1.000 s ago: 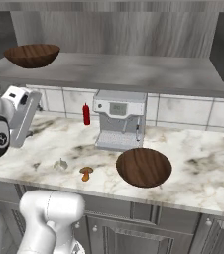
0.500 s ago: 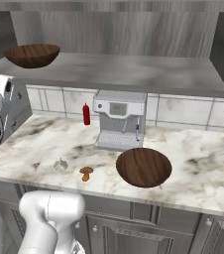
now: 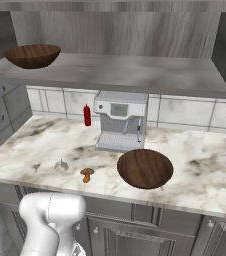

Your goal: Pick both bowls and place them on the counter. Then place the mushroom in one bowl and place the garlic in the other bowl.

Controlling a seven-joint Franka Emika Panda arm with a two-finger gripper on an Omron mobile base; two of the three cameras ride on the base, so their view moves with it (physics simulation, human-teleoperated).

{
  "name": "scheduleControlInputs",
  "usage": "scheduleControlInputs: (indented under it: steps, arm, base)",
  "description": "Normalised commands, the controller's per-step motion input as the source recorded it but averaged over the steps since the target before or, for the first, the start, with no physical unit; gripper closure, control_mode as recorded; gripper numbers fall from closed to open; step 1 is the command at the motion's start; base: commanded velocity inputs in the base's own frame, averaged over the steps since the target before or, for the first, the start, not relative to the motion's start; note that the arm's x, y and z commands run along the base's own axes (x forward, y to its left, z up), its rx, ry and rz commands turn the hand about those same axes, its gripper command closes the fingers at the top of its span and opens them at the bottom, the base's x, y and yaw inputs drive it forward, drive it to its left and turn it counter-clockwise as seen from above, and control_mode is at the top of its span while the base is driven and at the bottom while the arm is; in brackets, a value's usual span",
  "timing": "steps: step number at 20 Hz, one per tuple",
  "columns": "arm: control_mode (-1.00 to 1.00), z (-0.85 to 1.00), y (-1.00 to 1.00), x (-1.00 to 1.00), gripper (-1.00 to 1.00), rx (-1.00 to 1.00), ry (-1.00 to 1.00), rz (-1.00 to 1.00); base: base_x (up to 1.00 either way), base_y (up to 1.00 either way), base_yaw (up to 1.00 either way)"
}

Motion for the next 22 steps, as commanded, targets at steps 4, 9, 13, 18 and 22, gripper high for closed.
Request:
scheduleControlInputs:
  steps: [4,9,13,18,22]
  arm:
    - [-1.00,0.29,0.20,0.00,-1.00,0.02,-0.26,0.09]
    - [-1.00,0.51,0.16,0.04,-1.00,0.00,-0.15,0.00]
    - [-1.00,0.64,0.13,0.18,-1.00,0.00,-0.09,0.00]
    - [-1.00,0.45,0.14,0.20,-1.00,0.00,0.00,0.00]
    - [-1.00,0.01,0.17,0.33,-1.00,0.00,0.12,0.00]
  base:
    - [0.00,0.00,0.00]
    - [0.00,0.00,0.00]
    - [0.00,0.00,0.00]
    - [0.00,0.00,0.00]
    - [0.00,0.00,0.00]
